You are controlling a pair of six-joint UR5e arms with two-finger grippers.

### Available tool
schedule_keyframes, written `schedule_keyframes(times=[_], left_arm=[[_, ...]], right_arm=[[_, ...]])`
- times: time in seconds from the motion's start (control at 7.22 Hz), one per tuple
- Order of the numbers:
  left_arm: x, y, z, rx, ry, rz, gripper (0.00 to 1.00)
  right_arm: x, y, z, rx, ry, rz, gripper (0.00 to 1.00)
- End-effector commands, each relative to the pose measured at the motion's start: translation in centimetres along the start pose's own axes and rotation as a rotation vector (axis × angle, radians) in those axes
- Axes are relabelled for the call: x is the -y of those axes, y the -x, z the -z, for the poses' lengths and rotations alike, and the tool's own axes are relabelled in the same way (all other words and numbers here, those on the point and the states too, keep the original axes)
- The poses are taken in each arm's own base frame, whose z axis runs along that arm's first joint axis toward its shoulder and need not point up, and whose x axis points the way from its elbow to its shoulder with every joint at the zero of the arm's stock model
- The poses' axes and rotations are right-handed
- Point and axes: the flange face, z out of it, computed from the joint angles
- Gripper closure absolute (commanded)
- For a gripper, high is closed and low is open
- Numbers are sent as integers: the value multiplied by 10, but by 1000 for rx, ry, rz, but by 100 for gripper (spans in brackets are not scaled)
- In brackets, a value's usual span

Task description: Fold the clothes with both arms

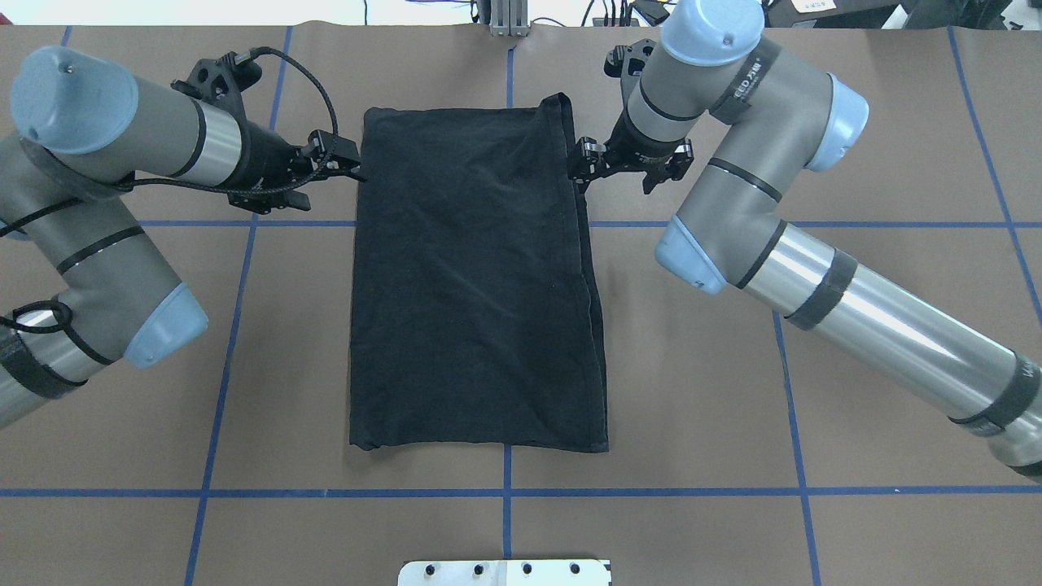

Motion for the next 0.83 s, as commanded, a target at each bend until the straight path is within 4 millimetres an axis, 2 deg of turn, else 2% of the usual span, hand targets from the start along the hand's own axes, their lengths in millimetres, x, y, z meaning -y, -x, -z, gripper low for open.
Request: schedule_keyframes(times=[0.0,0.14,0.28,0.42,0.69], left_arm=[[-61,30,-7,-37,44,94,0],[-86,69,0,-41,56,107,0],[-98,91,3,-40,69,112,0],[-120,97,-11,-24,87,133,0],[-172,91,-37,-10,126,199,0]], right_arm=[[-56,-27,41,83,18,-49,0],[-76,-30,51,105,23,-100,0],[-98,-16,51,125,37,-123,0],[-114,-4,52,142,45,-119,0],[-120,-4,56,147,45,-113,0]])
